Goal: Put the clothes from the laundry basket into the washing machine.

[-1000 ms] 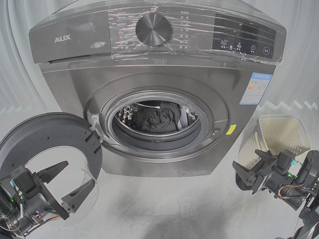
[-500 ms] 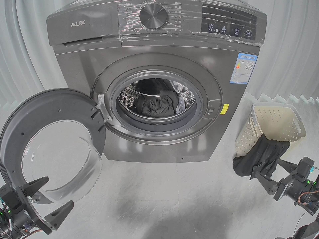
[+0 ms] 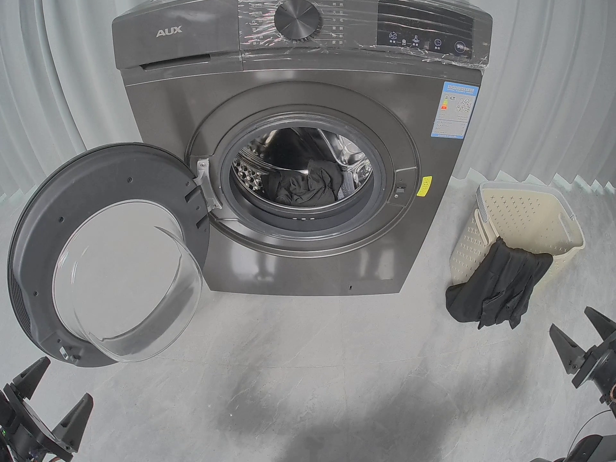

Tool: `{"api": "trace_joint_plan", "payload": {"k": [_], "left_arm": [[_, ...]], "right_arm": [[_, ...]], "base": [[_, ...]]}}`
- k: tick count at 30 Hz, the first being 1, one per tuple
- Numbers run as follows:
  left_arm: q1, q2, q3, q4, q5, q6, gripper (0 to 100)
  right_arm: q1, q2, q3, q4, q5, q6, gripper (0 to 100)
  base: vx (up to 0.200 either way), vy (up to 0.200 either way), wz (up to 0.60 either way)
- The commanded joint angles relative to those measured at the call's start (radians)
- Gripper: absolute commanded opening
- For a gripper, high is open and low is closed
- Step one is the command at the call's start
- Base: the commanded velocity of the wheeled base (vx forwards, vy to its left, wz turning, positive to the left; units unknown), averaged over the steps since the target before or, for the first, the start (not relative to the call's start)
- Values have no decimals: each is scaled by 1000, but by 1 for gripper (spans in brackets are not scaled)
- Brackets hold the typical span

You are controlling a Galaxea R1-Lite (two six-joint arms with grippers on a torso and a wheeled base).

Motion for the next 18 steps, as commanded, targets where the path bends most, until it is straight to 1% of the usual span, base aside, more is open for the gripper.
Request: {"api": "trace_joint_plan", "payload": {"k": [1,2,4,5,6,8,9,11,12,13,14,15,16,17,18], "left_arm": [[111,-156,18,63,-1,2,100],[129,-162,18,66,-1,4,100],[145,-174,18,68,-1,8,100],[145,-174,18,68,-1,8,100],[191,-200,18,78,-1,19,100],[237,-233,18,103,-1,24,100],[247,-240,18,123,2,30,100],[257,-239,18,149,13,30,100],[257,-239,18,152,13,30,100],[258,-239,18,158,16,40,100],[267,-239,18,161,16,54,100],[286,-239,18,166,14,79,100],[297,-240,18,172,16,96,100],[316,-240,18,189,16,125,100],[340,-243,18,217,20,142,100]], "right_arm": [[-119,-232,17,119,12,-48,100],[-138,-278,17,146,18,-53,100],[-167,-342,17,186,32,-58,100],[-167,-342,17,186,32,-58,100],[-211,-421,17,243,55,-65,100],[-247,-505,17,304,76,-67,100],[-259,-540,17,337,86,-68,100],[-283,-614,17,421,106,-68,100],[-287,-625,17,433,109,-68,100],[-297,-694,17,505,125,-71,100],[-303,-721,17,539,138,-74,100],[-330,-764,17,593,156,-81,100],[-340,-770,17,611,165,-79,100],[-349,-775,17,650,193,-70,100],[-348,-775,17,677,213,-70,100]], "base": [[0,0,0],[0,0,0],[0,0,0],[0,0,0],[0,0,0],[0,0,0],[0,0,0],[0,0,0],[0,0,0],[0,0,0],[0,0,0],[0,0,0],[0,0,0],[0,0,0],[0,0,0]]}}
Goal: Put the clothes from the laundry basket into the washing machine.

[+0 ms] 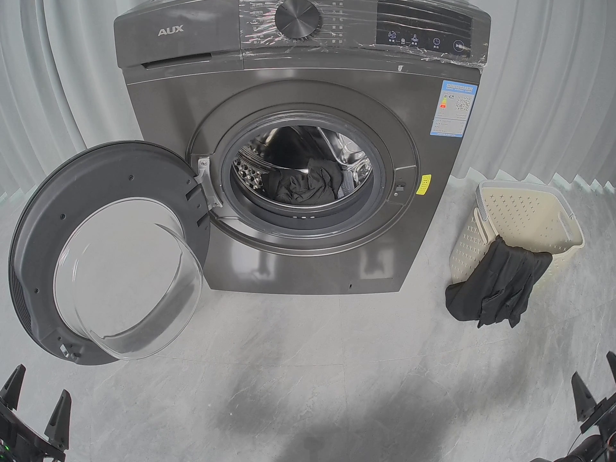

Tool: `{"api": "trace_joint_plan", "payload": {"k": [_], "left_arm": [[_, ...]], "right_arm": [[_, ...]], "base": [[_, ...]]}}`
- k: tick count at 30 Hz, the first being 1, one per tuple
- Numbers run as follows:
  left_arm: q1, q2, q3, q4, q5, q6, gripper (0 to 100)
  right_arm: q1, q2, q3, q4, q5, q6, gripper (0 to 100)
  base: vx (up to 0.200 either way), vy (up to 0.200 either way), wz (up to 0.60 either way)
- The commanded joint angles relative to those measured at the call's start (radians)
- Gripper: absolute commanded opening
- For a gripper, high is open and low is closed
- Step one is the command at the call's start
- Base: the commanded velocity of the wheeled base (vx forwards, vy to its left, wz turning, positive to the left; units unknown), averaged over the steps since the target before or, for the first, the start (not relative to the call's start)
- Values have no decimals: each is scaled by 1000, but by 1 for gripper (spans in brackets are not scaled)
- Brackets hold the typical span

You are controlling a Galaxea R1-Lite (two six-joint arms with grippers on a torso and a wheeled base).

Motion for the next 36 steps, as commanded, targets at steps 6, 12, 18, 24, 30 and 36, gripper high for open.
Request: {"api": "trace_joint_plan", "payload": {"k": [6,12,18,24,30,36], "left_arm": [[182,-115,17,97,-15,75,100],[179,-121,14,122,-47,21,100],[181,-121,17,168,-133,21,100],[181,-121,17,166,-134,21,100],[182,-121,17,166,-133,21,100],[181,-121,17,166,-133,18,100]], "right_arm": [[-77,-189,18,125,85,5,100],[-75,-189,18,125,86,5,100],[-75,-189,18,125,89,-4,100],[-75,-189,18,124,89,-4,100],[-75,-189,18,125,89,-4,100],[-75,-189,18,125,89,-4,100]], "base": [[0,0,0],[0,0,0],[0,-167,0],[0,-200,0],[0,-200,0],[0,-200,0]]}}
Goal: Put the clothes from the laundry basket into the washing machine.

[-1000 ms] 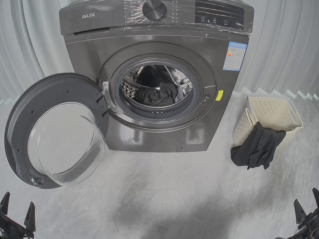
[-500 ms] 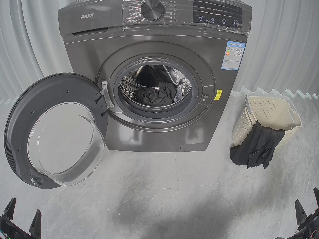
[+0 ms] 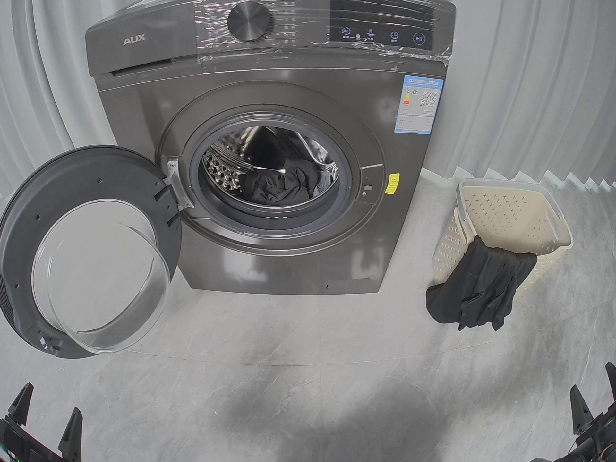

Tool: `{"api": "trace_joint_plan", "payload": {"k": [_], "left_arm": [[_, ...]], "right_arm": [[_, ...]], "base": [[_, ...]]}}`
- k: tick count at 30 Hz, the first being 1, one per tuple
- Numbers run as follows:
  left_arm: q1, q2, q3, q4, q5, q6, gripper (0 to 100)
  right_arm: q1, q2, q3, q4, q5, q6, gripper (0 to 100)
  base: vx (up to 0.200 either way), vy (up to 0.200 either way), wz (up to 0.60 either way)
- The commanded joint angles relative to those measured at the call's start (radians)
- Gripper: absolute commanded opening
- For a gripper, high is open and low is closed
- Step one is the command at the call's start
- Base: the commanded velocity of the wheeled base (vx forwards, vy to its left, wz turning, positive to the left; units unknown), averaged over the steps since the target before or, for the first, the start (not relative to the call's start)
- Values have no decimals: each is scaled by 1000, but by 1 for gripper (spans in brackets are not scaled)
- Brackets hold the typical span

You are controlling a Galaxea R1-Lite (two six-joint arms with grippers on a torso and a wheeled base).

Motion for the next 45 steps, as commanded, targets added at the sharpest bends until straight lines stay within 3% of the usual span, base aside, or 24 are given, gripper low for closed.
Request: {"api": "trace_joint_plan", "payload": {"k": [1,14,18,30,45], "left_arm": [[0,-13,18,0,1,-2,100],[0,-13,18,0,3,-11,100],[0,-13,18,0,-1,5,100],[0,-13,18,0,3,-11,100],[0,-13,18,1,4,-9,100]], "right_arm": [[0,-11,18,0,0,0,100],[0,-11,18,0,0,0,100],[0,-11,18,0,0,0,100],[0,-11,18,0,0,0,100],[0,-11,18,0,0,0,100]], "base": [[0,-200,0],[0,-200,0],[0,-200,0],[0,-200,0],[0,-200,0]]}}
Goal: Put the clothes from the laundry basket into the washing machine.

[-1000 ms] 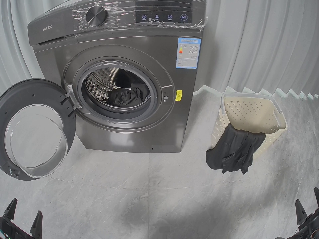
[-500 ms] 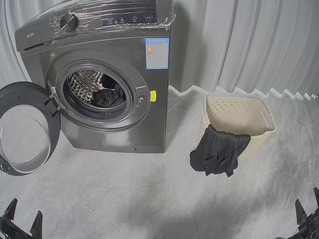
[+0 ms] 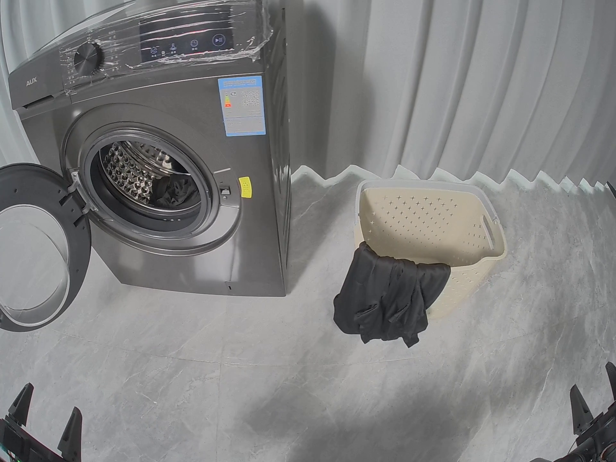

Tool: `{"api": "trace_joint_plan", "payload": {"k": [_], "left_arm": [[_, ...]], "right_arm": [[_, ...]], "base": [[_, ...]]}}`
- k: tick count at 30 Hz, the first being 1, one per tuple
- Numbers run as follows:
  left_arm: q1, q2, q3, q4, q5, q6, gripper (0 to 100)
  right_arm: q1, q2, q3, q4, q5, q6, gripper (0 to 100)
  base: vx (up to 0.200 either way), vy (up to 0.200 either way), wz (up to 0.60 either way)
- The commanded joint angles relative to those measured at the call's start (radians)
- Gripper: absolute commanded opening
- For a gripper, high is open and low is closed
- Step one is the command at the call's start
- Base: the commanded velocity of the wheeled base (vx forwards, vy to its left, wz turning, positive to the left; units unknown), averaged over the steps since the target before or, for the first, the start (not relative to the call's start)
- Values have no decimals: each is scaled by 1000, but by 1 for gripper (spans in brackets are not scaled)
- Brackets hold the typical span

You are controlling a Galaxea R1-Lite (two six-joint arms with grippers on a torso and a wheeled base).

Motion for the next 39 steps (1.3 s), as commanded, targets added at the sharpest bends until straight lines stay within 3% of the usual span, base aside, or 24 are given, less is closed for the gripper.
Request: {"api": "trace_joint_plan", "payload": {"k": [1,4,9,18,28,39], "left_arm": [[0,-14,18,0,0,0,100],[0,-14,18,0,0,0,100],[0,-14,18,0,2,-12,100],[0,-14,18,0,-3,-1,100],[0,-14,16,-2,0,-12,100],[0,-14,16,-2,0,-15,100]], "right_arm": [[0,-14,18,0,0,0,100],[0,-14,18,0,0,0,100],[0,-14,18,0,0,0,100],[0,-14,18,0,0,0,100],[-1,-14,18,-1,0,-5,100],[-3,-14,18,0,-14,9,100]], "base": [[0,-200,0],[0,-200,0],[0,0,0],[0,0,0],[0,0,0],[200,0,0]]}}
